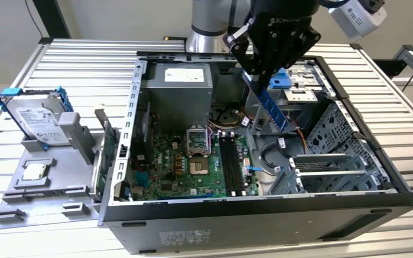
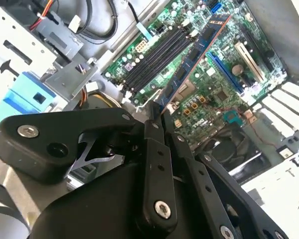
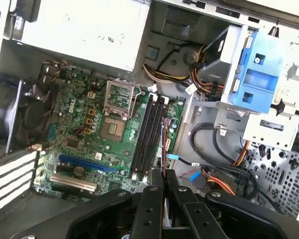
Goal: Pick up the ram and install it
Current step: 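Insert the ram into the slot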
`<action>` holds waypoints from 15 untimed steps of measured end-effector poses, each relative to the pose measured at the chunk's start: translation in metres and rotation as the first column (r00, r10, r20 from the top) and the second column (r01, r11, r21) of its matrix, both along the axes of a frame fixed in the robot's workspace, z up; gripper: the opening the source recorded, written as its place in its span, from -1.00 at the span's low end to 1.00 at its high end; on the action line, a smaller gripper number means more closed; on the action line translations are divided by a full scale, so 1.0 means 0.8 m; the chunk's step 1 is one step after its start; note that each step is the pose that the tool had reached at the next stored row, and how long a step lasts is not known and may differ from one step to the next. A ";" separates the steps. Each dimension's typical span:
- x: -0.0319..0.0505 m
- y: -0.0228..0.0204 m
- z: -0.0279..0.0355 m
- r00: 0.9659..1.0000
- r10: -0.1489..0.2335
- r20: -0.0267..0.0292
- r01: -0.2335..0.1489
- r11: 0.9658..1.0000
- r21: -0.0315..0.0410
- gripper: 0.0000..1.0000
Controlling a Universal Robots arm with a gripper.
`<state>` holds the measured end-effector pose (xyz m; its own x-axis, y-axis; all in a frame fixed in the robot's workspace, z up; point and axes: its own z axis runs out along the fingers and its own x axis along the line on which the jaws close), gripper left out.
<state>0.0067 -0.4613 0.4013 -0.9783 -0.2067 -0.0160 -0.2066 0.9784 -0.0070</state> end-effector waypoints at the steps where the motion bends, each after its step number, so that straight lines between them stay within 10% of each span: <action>1: 0.000 0.0000 0.0000 1.000 -0.014 0.000 0.014 1.000 0.000 -1.00; 15: 0.000 0.0000 0.0000 0.984 -0.177 -0.003 0.177 0.984 0.000 -1.00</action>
<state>0.0067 -0.4613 0.4013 -0.9995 -0.0303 -0.0133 -0.0302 0.9995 -0.0067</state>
